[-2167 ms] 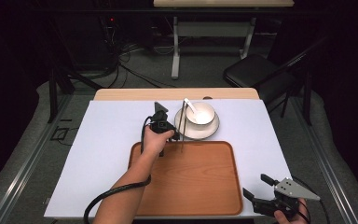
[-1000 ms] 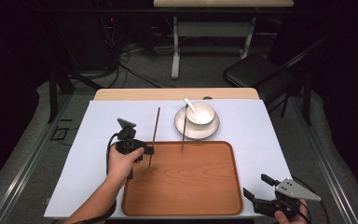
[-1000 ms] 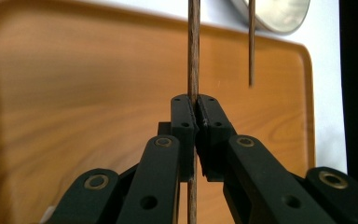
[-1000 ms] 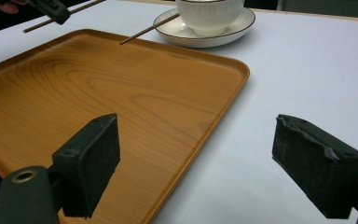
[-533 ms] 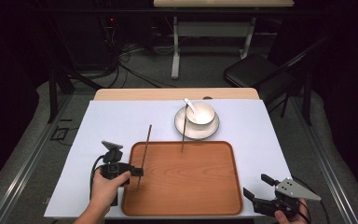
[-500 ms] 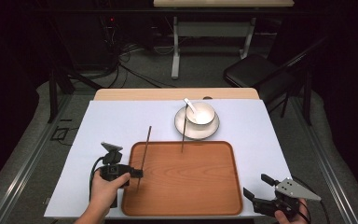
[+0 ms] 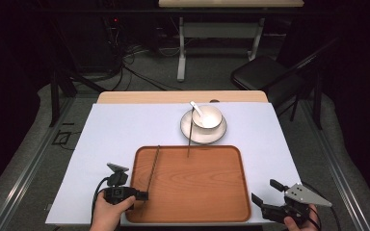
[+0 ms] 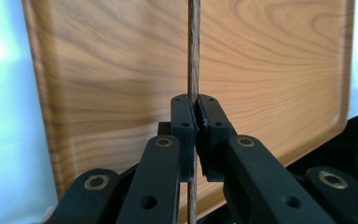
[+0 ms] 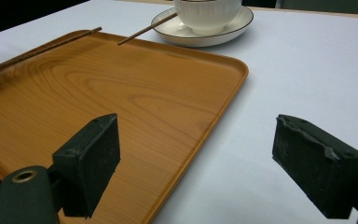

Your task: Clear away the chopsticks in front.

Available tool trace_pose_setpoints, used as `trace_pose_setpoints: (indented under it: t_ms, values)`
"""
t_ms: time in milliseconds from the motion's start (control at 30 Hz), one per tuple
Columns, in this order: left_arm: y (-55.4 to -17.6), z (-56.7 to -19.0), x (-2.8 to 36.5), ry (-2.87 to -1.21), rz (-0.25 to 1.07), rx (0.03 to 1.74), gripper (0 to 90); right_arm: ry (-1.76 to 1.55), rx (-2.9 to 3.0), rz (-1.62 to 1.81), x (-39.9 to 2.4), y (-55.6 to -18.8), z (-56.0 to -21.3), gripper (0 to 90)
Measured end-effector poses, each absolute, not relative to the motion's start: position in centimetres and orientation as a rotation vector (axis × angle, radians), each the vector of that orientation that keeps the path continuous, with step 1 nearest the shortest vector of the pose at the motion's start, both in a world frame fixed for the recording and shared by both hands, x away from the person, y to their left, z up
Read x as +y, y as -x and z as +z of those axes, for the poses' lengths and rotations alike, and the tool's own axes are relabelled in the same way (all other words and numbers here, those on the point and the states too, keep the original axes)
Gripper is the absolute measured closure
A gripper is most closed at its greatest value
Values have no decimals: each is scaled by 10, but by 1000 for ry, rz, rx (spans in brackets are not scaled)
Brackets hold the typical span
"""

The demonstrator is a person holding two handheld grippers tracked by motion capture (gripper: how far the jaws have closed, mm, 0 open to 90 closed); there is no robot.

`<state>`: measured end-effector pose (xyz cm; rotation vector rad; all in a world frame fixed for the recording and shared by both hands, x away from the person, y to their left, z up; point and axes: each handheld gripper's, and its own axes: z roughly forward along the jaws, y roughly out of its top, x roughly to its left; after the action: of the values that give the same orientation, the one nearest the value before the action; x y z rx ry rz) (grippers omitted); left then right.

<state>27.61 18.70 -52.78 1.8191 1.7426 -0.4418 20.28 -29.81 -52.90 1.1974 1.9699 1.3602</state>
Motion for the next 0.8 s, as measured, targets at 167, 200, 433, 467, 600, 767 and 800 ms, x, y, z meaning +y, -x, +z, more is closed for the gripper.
trace_pose_setpoints:
  t_ms: [167,200,433,467,600,767,800]
  values:
    - [-279,-535,185,-1829,-454,1771,858,-1198,1966,1362,-299,-203,-529,147]
    - [-280,-536,184,-1829,-454,1777,858,-1198,1966,1362,-299,-203,-529,147]
    - [-282,-537,179,-1839,-454,1801,851,-1201,1964,1365,-299,-203,-529,147]
    - [-282,-537,179,-1839,-454,1801,848,-1201,1964,1365,-299,-203,-529,147]
    - [-282,-538,179,-1838,-457,1808,840,-1202,1964,1365,-299,-203,-529,147]
    - [-281,-541,178,-1837,-467,1809,847,-1205,1967,1364,-299,-203,-529,147]
    - [-281,-541,178,-1836,-465,1809,847,-1205,1967,1364,-299,-203,-529,147]
